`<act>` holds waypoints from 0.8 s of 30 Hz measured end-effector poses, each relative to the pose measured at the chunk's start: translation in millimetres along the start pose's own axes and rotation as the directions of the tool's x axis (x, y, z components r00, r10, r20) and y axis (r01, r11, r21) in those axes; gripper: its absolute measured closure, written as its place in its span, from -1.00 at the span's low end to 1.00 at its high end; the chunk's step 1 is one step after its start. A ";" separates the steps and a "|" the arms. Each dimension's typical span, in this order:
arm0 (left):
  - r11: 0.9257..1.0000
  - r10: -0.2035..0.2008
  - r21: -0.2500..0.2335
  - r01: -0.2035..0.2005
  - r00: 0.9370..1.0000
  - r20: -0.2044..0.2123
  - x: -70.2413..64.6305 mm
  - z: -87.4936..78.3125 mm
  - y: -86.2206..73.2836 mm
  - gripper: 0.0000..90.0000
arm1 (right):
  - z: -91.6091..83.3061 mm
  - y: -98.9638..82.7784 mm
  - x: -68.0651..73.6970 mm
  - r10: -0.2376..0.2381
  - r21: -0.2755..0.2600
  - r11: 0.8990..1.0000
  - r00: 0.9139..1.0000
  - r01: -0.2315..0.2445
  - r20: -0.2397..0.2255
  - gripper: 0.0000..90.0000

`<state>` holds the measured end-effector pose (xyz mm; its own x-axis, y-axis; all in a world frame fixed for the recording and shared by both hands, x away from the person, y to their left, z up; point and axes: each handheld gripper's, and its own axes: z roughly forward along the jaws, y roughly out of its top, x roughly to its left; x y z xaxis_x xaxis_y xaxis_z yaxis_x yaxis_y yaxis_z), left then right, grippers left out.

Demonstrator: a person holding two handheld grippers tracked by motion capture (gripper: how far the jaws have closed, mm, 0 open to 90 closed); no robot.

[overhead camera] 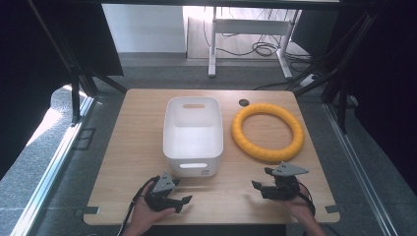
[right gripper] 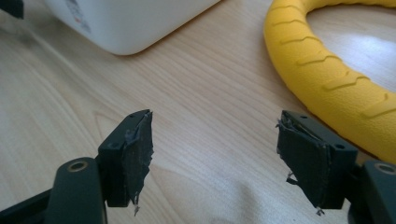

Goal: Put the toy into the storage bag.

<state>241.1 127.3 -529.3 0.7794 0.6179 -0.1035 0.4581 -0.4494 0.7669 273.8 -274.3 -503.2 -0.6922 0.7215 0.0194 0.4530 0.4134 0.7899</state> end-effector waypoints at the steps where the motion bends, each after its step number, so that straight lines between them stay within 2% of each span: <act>1: 1.000 0.000 0.001 0.000 1.000 0.001 -0.2 0.5 -0.1 -0.42 | 0.0 0.0 0.0 0.000 0.000 1.000 1.000 0.000 0.000 -0.38; 5: 1.000 -0.005 0.000 0.005 1.000 -0.001 -0.9 1.0 0.1 -0.42 | -0.5 3.0 -0.3 -0.018 0.026 1.000 1.000 0.018 -0.013 -0.38; 6: 1.000 -0.011 -0.003 0.011 1.000 -0.001 -0.9 0.3 0.3 -0.42 | -1.7 6.0 -0.1 -0.035 0.025 0.999 0.999 0.035 -0.008 -0.38; 10: 1.000 -0.014 -0.009 0.014 1.000 -0.001 -0.3 -1.2 1.0 -0.42 | -5.8 16.5 -0.7 -0.035 0.006 0.999 0.999 0.035 -0.007 -0.38; 12: 1.000 -0.011 -0.006 0.011 1.000 0.003 -0.9 -1.2 1.2 -0.42 | -7.1 21.9 -1.3 -0.019 -0.001 1.000 1.000 0.019 -0.012 -0.38; 15: 1.000 -0.010 0.001 0.010 1.000 0.010 -1.2 -0.5 0.9 -0.42 | -8.5 28.2 -2.3 -0.015 0.009 1.000 1.000 0.015 -0.012 -0.36; 17: 1.000 -0.007 0.004 0.007 1.000 0.015 -1.2 0.1 1.0 -0.43 | -11.1 40.5 -7.2 -0.023 0.038 0.999 1.000 0.024 -0.012 -0.36; 20: 1.000 -0.006 0.004 0.006 1.000 0.014 -1.1 0.4 1.2 -0.42 | -14.1 49.6 -11.3 -0.046 0.049 0.998 0.999 0.045 0.004 -0.36; 22: 1.000 -0.006 0.006 0.006 1.000 0.014 -1.8 1.1 1.7 -0.42 | -15.4 63.6 -17.9 -0.107 0.084 0.991 0.994 0.105 0.019 -0.37; 24: 1.000 -0.009 0.006 0.009 1.000 0.015 -2.4 1.0 1.7 -0.42 | -14.4 68.0 -20.1 -0.113 0.102 0.989 0.994 0.111 0.014 -0.37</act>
<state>240.5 124.3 -528.4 0.7817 0.6119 -0.1203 0.4676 -0.4474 0.7624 310.5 -268.7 -441.0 -0.7310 0.6779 -0.0786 0.4281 0.5452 0.7207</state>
